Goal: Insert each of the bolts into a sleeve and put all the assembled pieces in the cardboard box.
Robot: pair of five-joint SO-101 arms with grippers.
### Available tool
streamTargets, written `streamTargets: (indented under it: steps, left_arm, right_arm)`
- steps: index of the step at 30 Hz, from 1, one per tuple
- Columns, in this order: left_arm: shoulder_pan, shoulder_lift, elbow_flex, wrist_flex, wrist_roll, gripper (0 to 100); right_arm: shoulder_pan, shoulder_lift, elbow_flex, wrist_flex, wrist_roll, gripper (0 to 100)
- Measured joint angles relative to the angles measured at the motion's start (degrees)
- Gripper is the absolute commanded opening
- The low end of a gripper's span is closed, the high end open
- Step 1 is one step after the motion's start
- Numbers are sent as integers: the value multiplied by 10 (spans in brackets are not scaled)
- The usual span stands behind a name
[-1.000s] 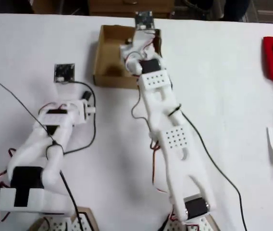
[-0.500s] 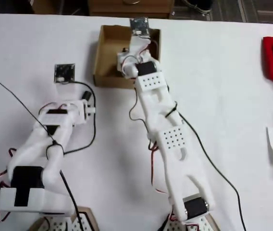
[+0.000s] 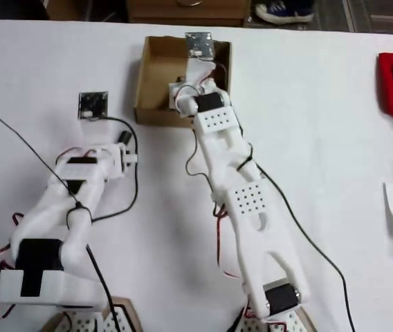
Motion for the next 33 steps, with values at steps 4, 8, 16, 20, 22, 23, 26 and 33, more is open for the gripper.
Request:
streamTargets:
  steps: [4, 8, 16, 20, 22, 23, 26, 33]
  left_arm:
    - [0, 0, 0, 0, 0, 172]
    - [0, 0, 0, 0, 0, 172]
    - [0, 0, 0, 0, 0, 172]
    - [0, 0, 0, 0, 0, 172]
    - [-2, 0, 0, 0, 0, 172]
    - [-7, 0, 0, 0, 0, 172]
    - [-40, -1, -18, 22, 2, 172]
    - [-172, -86, -81, 169, 80, 172]
  right_arm:
    - [0, 0, 0, 0, 0, 25]
    - [0, 0, 0, 0, 0, 83]
    - [-7, -1, -2, 15, 0, 123]
    - [-8, -2, -3, 15, 0, 123]
    - [-8, -4, -8, 23, 0, 123]
    - [-8, -8, -14, 32, 0, 123]
    - [-4, -36, -47, 80, 11, 123]
    - [-25, -113, -129, 218, 171, 123]
